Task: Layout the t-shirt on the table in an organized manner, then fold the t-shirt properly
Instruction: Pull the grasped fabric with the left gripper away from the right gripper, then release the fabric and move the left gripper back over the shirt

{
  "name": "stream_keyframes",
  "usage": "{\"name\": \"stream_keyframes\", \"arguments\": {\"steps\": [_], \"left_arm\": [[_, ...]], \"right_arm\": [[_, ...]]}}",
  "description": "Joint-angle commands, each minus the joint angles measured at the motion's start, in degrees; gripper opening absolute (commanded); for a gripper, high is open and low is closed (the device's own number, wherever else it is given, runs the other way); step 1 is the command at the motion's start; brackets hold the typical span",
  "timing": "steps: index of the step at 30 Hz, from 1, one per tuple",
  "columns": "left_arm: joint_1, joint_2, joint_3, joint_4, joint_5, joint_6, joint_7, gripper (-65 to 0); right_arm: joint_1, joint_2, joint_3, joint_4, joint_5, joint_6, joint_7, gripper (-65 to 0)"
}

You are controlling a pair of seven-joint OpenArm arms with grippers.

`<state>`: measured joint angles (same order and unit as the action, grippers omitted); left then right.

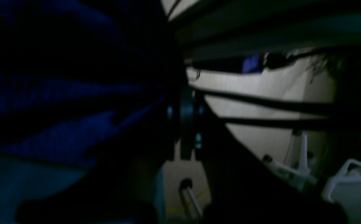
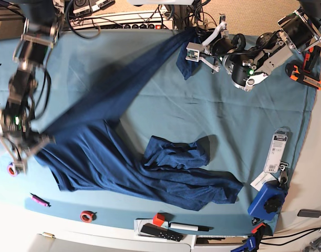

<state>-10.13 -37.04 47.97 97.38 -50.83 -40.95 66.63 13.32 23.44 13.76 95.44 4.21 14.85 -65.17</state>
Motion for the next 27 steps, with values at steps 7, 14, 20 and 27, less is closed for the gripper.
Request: {"name": "stream_keyframes", "arguments": {"steps": [7,14,20,27], "left_arm": [[-1.6,-1.2,-0.9,-0.3,10.8,0.9,2.5,-65.0],[-2.5,-1.2,-0.9,-0.3,15.4,3.7,1.7,-65.0],[-6.2,-1.2,-0.9,-0.3,20.3,12.0,-1.8,-65.0],[-9.6,-1.2,-0.9,-0.3,20.2,15.9,-1.6,-65.0]], "right_arm": [[-10.3,3.3,9.7,6.9,-0.8,-0.5,1.7,-65.0],[-16.4,3.2,16.1,7.3,1.5,-0.5,3.3,-65.0],[-16.8,3.1,16.3,7.3,1.4,-0.5,4.2,-65.0],[-16.8,3.1,16.3,7.3,1.4,-0.5,4.3,-65.0]]}}
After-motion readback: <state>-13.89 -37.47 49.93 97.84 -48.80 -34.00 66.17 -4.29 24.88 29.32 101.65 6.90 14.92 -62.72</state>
